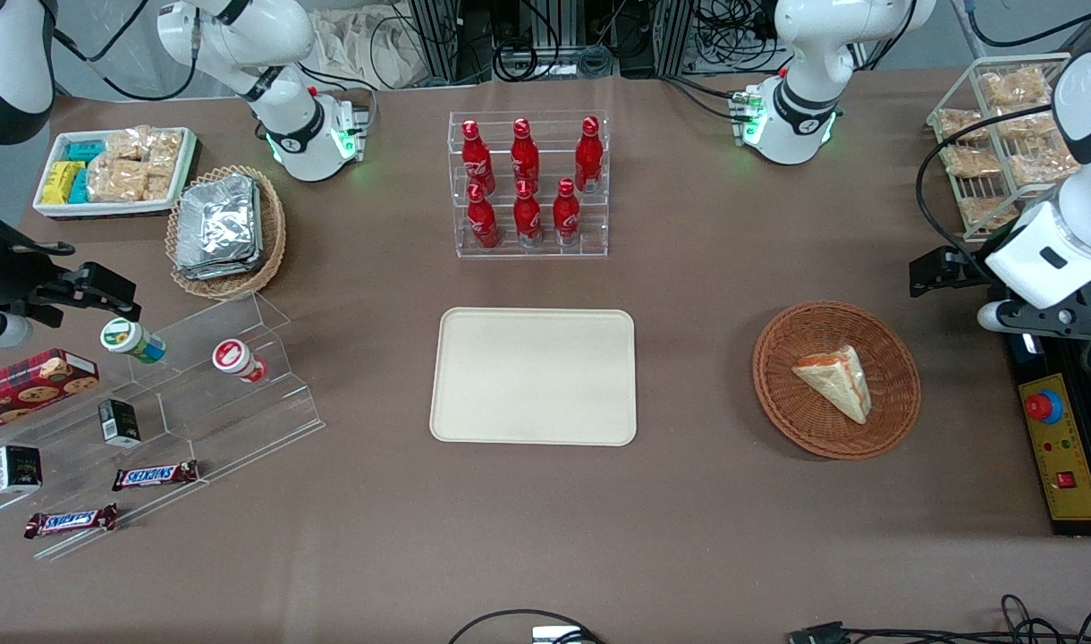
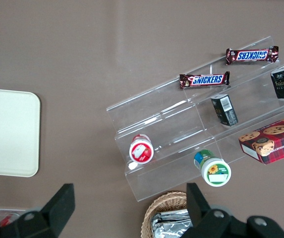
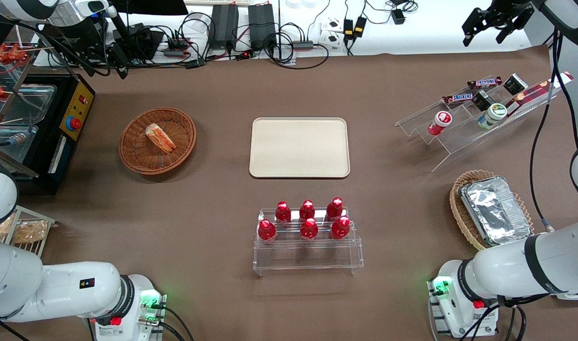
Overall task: Place sandwich from basket to tray
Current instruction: 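Move the left gripper over the wrapped sandwich in the wicker basket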
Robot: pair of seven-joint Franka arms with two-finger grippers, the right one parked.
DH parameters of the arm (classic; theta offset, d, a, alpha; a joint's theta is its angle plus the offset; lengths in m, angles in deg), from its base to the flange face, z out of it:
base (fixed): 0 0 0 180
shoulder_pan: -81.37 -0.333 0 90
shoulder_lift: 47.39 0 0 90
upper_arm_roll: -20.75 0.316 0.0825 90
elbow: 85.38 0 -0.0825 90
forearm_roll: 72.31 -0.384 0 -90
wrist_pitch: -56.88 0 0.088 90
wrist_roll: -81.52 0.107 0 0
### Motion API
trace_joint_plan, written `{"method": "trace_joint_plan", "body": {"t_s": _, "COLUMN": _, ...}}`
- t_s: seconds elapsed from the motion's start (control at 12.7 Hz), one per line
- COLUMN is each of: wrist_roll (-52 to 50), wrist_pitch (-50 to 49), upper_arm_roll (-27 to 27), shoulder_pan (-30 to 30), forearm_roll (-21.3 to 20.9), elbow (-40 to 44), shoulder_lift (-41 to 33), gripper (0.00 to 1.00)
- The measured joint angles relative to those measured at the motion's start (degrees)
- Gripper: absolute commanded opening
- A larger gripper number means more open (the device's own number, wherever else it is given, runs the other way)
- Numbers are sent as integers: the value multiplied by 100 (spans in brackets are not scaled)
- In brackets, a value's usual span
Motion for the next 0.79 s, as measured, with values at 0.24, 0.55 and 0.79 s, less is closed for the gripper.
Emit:
{"method": "trace_joint_plan", "body": {"t_s": 0.24, "wrist_roll": -15, "wrist_pitch": -5, "upper_arm_roll": 2, "shoulder_pan": -1, "forearm_roll": -2, "elbow": 9, "shoulder_lift": 11, "gripper": 100}}
{"method": "trace_joint_plan", "body": {"t_s": 0.55, "wrist_roll": -235, "wrist_pitch": -38, "upper_arm_roll": 4, "shoulder_pan": -2, "forearm_roll": -7, "elbow": 149, "shoulder_lift": 80, "gripper": 100}}
{"method": "trace_joint_plan", "body": {"t_s": 0.79, "wrist_roll": -2167, "wrist_pitch": -73, "upper_arm_roll": 8, "shoulder_pan": -3, "forearm_roll": 2, "elbow": 127, "shoulder_lift": 206, "gripper": 100}}
